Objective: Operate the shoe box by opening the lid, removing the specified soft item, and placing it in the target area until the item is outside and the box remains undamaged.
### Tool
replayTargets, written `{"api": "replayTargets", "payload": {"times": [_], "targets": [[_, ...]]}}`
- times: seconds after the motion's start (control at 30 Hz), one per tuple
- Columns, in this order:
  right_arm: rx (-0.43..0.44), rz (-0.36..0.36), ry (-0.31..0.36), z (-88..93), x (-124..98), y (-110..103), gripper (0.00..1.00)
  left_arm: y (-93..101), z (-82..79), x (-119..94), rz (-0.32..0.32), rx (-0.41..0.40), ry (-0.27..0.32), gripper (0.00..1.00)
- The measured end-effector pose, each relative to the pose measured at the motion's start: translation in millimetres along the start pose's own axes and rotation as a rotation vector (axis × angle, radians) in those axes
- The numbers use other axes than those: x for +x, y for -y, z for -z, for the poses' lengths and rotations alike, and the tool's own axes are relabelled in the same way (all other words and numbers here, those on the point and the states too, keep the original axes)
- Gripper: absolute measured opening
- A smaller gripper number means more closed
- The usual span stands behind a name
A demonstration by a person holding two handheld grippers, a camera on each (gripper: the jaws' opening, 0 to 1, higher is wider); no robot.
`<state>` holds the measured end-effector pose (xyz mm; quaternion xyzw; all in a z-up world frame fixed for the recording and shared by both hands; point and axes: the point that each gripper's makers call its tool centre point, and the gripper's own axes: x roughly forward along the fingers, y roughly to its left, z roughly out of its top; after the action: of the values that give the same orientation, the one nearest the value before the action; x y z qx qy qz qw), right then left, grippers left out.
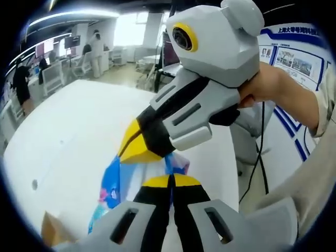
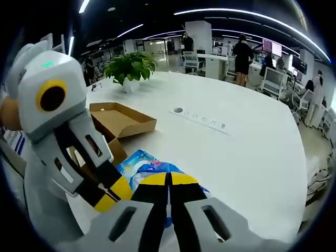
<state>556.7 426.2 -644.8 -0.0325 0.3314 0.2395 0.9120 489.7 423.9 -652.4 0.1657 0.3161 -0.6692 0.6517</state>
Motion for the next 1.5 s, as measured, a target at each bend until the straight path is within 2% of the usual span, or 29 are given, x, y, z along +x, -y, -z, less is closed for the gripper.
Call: {"api": "replayTargets", "payload": {"times": [0.63, 1.23, 1.5], "targets": [[0.039, -0.003, -0.049, 17.3, -11, 38, 0.00, -8.0, -21.7, 44, 0.060, -0.029, -0.003, 0.00], [0.063, 0.009, -0.084, 35.7, -20, 71, 0.00, -0.9, -47.8, 85, 0.112, -0.079, 0.026, 0.00], [0.090, 0.006, -0.104, 53.1, -15, 79, 0.00, 0.6, -42.8, 102, 0.128, -0.088, 0.006, 0.00]]}}
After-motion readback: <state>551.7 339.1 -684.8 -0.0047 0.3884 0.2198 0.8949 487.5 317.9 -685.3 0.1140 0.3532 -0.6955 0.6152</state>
